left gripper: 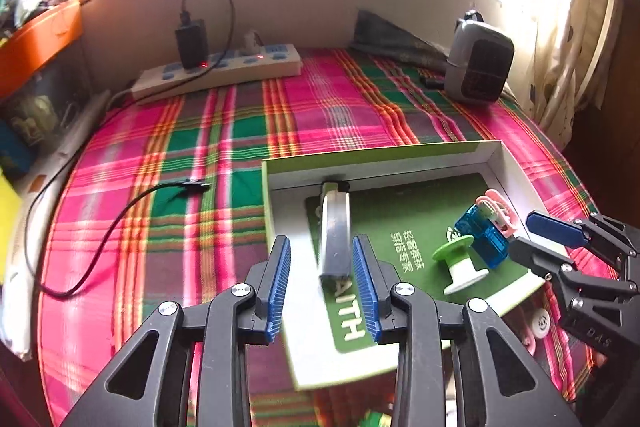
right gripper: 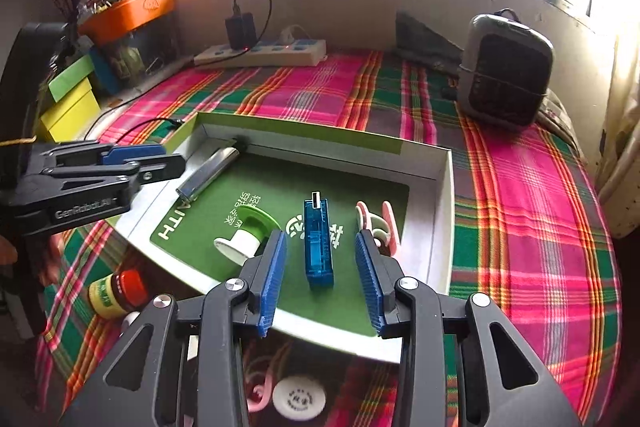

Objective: Organize rigid objects
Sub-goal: 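Withdraw both open grippers from the tray, then move the open left gripper down around the red-capped green-label bottle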

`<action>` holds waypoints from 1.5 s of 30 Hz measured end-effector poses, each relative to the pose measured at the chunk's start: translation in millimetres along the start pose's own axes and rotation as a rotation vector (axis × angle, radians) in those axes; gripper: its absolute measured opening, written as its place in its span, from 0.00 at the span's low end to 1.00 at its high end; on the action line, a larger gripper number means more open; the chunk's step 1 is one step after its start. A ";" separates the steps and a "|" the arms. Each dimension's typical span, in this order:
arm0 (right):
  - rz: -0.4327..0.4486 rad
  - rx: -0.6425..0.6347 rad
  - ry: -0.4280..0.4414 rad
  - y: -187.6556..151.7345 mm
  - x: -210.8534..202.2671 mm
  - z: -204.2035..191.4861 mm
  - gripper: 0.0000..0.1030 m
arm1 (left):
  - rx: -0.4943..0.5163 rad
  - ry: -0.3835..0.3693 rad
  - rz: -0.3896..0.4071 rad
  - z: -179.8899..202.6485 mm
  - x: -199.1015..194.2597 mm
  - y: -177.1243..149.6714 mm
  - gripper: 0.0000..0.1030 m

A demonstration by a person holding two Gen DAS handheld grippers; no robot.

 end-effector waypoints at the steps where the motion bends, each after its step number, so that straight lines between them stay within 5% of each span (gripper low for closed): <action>1: 0.004 0.005 -0.001 -0.8 -3.0 0.7 0.36 | -0.005 0.004 0.007 -1.7 -4.7 -2.5 0.30; 15: 0.013 0.064 -0.024 -42.0 -37.2 12.2 0.36 | -0.047 0.052 0.019 -10.3 -42.0 -51.6 0.30; 29: -0.022 0.087 0.000 -71.3 -34.9 10.4 0.36 | -0.111 -0.071 0.001 -8.5 -53.0 -91.1 0.30; 34: -0.031 0.071 0.010 -72.2 -31.3 5.2 0.51 | -0.069 -0.061 -0.004 1.9 -52.4 -94.7 0.31; 41: -0.046 0.062 0.019 -73.8 -26.2 3.1 0.51 | -0.022 -0.150 -0.017 19.4 -51.7 -95.8 0.42; 45: -0.044 0.061 0.009 -73.1 -26.1 4.9 0.51 | 0.030 -0.111 -0.031 26.6 -45.8 -96.1 0.42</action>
Point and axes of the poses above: each gripper's, at about its wrist camera, not at the fingertips, and x roughly the way its jaws point, z to its right, y to its top, the point moved 8 cm from there along x, roughly the way its jaws point, and after that the axes turned 4 degrees about -z, right-handed, at the moved point
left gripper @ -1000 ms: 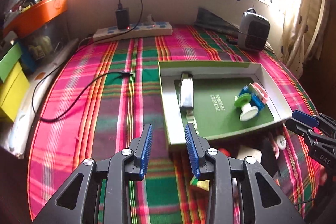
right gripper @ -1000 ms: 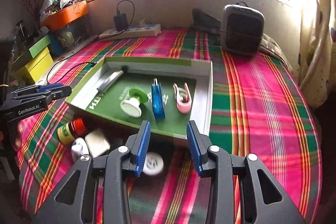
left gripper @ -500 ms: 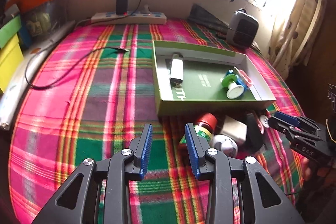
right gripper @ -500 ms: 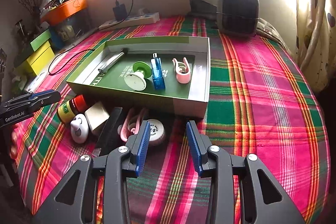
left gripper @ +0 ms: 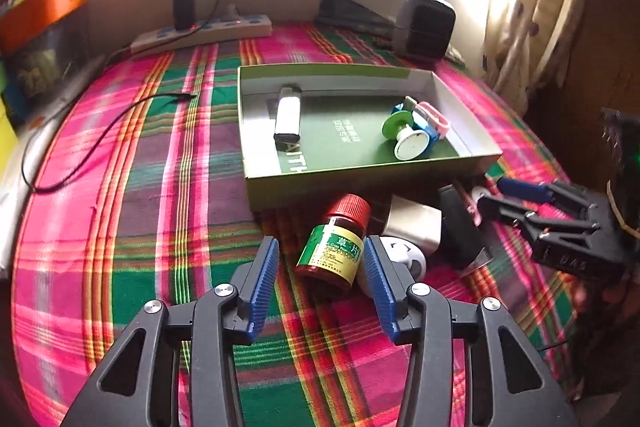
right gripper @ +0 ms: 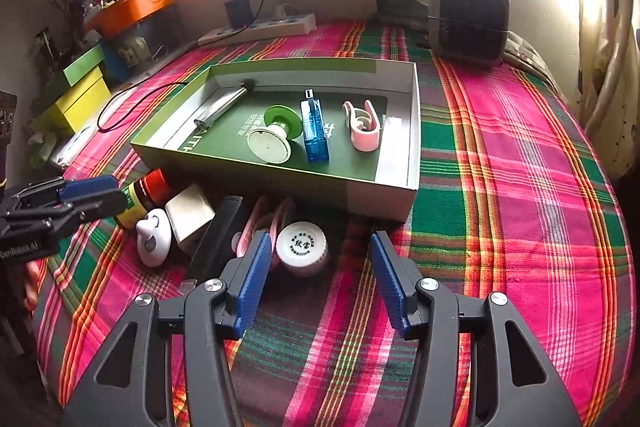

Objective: Organize rigid objects
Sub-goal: 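Move the open left gripper down around the red-capped green-label bottle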

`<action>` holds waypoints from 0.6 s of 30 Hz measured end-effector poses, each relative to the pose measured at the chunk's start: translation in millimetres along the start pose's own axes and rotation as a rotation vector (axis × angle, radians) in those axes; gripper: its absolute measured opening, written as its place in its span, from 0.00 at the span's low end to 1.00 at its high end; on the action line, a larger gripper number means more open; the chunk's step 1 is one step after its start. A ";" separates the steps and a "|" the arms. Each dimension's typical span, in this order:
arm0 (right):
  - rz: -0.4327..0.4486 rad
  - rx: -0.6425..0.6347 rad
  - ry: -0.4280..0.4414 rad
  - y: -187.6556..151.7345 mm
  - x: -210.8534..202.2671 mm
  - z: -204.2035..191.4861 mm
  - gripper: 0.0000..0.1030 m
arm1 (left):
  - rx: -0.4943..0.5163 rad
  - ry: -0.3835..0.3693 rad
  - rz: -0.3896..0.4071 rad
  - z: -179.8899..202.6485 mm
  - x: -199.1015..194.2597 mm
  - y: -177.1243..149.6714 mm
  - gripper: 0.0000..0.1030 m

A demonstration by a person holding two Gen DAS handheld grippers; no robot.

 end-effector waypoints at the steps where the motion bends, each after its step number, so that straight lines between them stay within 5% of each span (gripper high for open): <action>1: 0.001 0.001 -0.004 0.0 0.0 0.5 0.51 | 0.000 -0.003 -0.006 0.2 2.2 0.4 0.42; 18: 0.001 0.000 -0.003 0.2 0.4 0.2 0.51 | -0.001 0.096 -0.072 -6.6 28.6 2.0 0.42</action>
Point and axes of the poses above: each gripper's, at about its wrist camera, not at the fingertips, and x roughly the way its jaws point, z to its right, y to its top, the point moved 8 cm from there along x, roughly the way its jaws point, and after that the axes turned 4 degrees about -z, right-handed, at the moved point
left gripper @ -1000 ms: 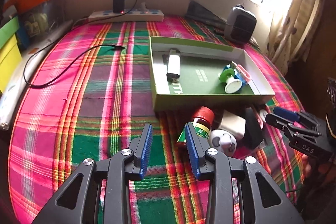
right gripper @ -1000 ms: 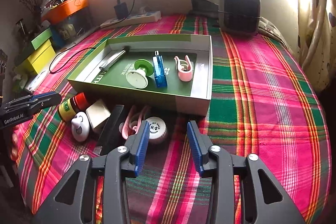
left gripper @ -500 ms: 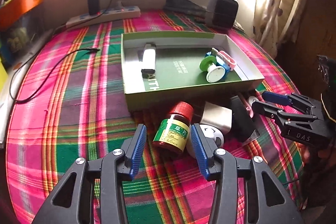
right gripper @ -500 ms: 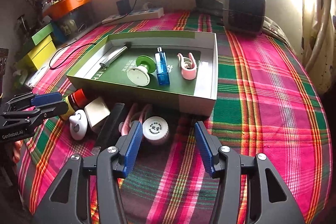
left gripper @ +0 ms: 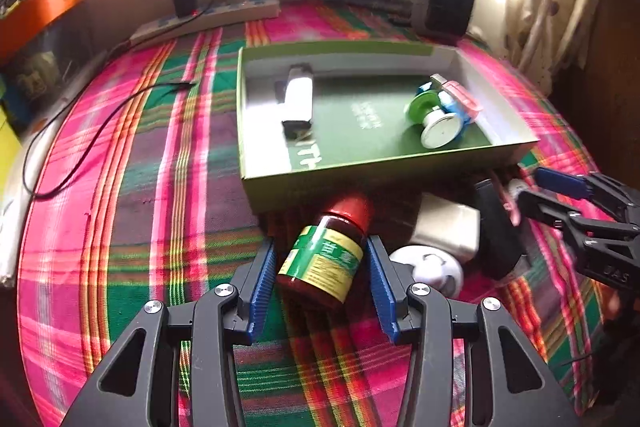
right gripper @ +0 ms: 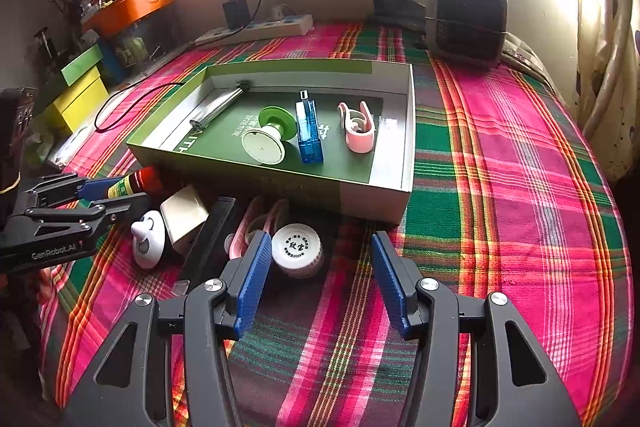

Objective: Organize rigid objects
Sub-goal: 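Move the open left gripper down around the red-capped green-label bottle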

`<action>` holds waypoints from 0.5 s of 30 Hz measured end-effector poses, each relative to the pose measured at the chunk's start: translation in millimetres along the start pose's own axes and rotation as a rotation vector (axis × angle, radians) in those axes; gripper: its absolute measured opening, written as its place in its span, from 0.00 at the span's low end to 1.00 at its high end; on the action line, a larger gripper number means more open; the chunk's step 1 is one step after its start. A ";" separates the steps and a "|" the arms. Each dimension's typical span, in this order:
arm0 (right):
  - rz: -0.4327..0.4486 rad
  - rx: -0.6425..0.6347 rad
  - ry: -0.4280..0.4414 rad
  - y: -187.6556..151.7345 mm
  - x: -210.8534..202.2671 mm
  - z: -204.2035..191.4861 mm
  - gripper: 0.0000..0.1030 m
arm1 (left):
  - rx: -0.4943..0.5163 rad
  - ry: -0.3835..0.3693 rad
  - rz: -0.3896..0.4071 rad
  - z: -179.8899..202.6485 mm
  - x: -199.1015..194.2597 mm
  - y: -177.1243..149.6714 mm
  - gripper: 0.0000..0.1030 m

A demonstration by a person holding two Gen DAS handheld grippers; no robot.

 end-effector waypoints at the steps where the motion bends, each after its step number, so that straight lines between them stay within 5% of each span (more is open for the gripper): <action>1: 0.000 0.003 0.000 -0.1 -0.1 0.1 0.51 | 0.004 0.018 0.003 0.3 -0.3 0.2 0.42; 11: 0.000 0.003 -0.008 -2.9 -1.5 2.3 0.51 | -0.014 0.025 -0.005 5.6 -3.0 -5.9 0.42; 15: 0.000 0.012 -0.037 -4.6 -3.9 7.5 0.51 | -0.022 -0.033 -0.008 14.2 -6.1 -9.2 0.42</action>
Point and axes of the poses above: each gripper's, at about its wrist camera, not at the fingertips, and x roughly the way its jaws point, z to its right, y to its top, the point moved 8 cm from there along x, roughly the way its jaws point, and after that the axes turned 4 degrees about -z, right-handed, at the moved point
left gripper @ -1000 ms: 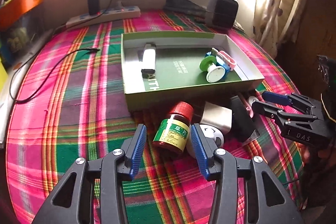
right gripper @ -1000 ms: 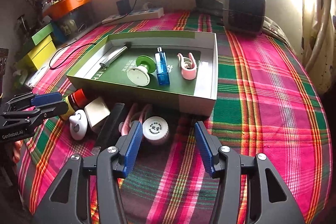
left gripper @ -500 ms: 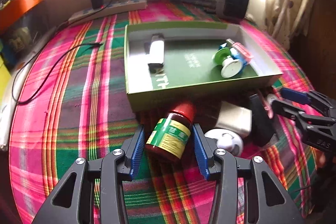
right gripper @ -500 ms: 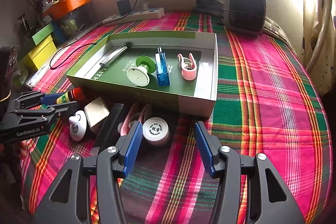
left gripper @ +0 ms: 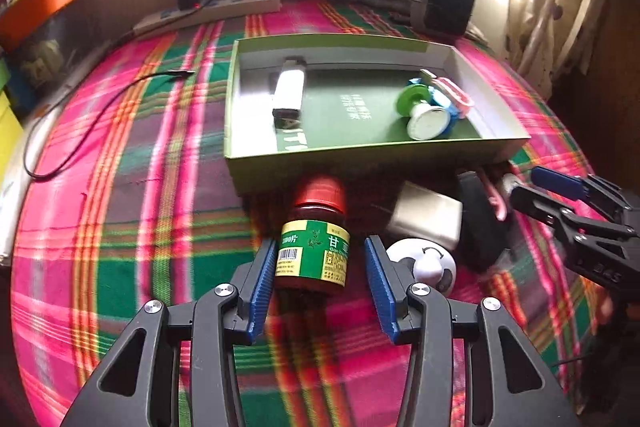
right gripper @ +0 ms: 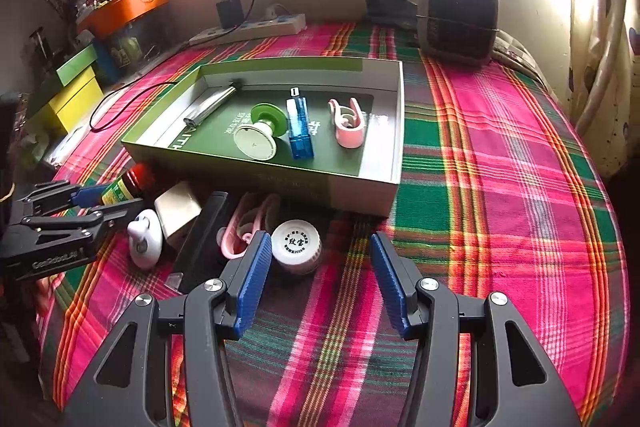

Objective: Organize rigid objects
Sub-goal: 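Move the open left gripper down around the red-capped green-label bottle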

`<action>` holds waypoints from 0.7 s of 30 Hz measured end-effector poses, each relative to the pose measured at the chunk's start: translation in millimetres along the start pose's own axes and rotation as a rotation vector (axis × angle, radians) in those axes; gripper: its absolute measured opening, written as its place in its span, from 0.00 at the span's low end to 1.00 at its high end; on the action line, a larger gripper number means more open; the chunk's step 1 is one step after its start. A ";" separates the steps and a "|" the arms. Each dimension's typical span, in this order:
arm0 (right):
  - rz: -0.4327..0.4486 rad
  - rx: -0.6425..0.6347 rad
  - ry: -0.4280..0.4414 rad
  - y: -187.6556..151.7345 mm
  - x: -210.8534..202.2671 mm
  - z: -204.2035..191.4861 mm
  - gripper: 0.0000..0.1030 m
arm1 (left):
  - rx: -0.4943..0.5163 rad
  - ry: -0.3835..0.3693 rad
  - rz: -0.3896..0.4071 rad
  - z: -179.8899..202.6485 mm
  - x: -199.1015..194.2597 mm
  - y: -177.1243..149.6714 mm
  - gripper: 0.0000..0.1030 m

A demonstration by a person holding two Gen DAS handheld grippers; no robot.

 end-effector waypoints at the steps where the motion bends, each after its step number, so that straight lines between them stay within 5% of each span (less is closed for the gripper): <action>1: -0.001 0.003 -0.005 -0.4 -0.4 1.1 0.51 | 0.004 0.000 0.000 2.2 -0.2 -0.9 0.42; 21: -0.052 -0.062 -0.053 -1.3 16.3 -5.3 0.51 | -0.017 0.039 0.023 3.0 2.9 3.1 0.42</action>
Point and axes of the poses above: each gripper's, at about its wrist camera, not at the fingertips, and x roughly the way its jaws point, z to its right, y to its top, the point moved 8 cm from there along x, roughly the way its jaws point, and after that the axes turned 4 degrees about -z, right-handed, at the moved point
